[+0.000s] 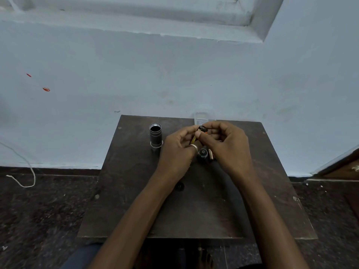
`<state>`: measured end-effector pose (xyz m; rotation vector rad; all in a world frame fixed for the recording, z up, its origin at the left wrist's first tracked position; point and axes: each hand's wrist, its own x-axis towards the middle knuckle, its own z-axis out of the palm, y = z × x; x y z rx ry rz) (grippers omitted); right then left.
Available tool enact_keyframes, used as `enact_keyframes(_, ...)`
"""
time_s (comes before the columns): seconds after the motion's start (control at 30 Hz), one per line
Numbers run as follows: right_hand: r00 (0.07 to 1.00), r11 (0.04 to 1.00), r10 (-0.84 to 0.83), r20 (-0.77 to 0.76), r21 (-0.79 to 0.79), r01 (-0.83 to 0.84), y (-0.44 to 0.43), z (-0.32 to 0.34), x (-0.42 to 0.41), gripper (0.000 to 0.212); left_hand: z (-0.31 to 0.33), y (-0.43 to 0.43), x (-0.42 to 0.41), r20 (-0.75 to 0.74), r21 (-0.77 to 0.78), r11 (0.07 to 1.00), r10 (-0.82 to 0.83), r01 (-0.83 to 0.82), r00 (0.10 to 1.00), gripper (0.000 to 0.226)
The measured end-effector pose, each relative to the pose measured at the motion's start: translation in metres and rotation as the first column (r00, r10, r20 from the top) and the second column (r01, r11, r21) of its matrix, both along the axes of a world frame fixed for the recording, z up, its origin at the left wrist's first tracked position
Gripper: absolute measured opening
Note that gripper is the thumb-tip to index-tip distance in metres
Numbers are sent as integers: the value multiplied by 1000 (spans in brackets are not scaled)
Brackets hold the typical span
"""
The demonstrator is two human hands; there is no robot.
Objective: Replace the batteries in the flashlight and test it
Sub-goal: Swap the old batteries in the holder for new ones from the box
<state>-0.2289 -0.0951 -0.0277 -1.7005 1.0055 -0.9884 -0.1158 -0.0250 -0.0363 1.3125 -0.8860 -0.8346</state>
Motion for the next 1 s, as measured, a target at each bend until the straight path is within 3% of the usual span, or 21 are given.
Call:
enact_keyframes(0.07,1000,1000,12,15,-26,-11,2,2,-1,20,2,3,-1,130,9,999,32,-33,991,47)
enact_keyframes(0.13,1000,997,9,20,-76,-7,3,5,-2,22,1,7,-3,354,35,993,96,-116,930,50)
enact_keyframes(0.27,997,995,1,82,-103,8,6,9,-5,22,-2,23,-9,786,-13,951,199,-307,585,42)
enact_keyframes(0.37,990,999,-11,143,-28,15,5,9,-7,20,-2,33,-8,831,-254,899,392,-356,395,26)
enact_keyframes(0.43,986,1000,-28,163,8,27,4,8,-6,19,0,36,-3,801,-372,849,498,-375,333,20)
enact_keyframes(0.5,982,999,-47,182,34,42,3,8,-6,19,1,36,4,763,-377,824,535,-423,362,25)
enact_keyframes(0.7,973,995,-54,223,95,34,1,9,-6,19,-1,31,12,667,-202,783,550,-589,502,55)
enact_keyframes(0.83,967,991,-51,249,129,19,2,9,-3,18,-5,26,14,627,-1,787,481,-617,613,64)
enact_keyframes(0.9,959,985,-64,278,170,17,2,9,-2,17,-8,25,19,604,122,787,426,-605,674,52)
enact_keyframes(1.0,937,962,-92,336,274,-4,1,8,-1,18,-11,25,25,614,192,784,374,-591,695,16)
